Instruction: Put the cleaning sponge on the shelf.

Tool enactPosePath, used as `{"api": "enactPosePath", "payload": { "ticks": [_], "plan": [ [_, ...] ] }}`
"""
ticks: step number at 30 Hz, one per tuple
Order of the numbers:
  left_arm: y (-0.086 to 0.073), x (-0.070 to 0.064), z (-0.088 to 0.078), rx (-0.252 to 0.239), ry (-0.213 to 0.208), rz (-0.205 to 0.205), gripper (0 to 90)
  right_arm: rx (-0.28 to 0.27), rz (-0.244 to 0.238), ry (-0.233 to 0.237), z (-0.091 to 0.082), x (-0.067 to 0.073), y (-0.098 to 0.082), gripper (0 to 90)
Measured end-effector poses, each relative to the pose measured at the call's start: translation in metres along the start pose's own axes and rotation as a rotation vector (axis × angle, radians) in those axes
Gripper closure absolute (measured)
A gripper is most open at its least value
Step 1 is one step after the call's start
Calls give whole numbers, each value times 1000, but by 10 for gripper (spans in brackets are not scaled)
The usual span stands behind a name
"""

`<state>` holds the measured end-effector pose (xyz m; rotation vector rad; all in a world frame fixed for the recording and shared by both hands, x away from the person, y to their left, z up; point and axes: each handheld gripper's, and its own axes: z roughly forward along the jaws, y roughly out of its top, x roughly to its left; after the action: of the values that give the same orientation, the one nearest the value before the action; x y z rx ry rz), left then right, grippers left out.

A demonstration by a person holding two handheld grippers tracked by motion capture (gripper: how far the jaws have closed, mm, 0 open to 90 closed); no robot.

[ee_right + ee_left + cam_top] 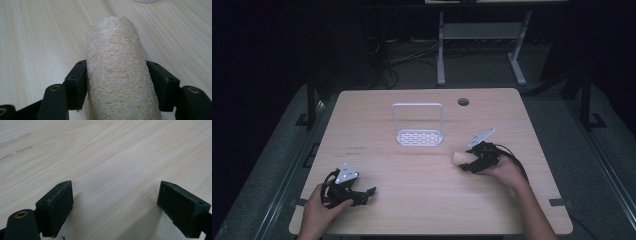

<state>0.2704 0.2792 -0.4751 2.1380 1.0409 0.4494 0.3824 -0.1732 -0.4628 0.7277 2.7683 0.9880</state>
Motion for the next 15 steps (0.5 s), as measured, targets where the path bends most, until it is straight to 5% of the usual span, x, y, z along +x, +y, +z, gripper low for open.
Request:
{"api": "enactPosePath", "payload": {
  "ticks": [15],
  "plan": [
    [0,0,0,3,0,0,127,-27,76,-18,-6,8,0,387]
  ]
}}
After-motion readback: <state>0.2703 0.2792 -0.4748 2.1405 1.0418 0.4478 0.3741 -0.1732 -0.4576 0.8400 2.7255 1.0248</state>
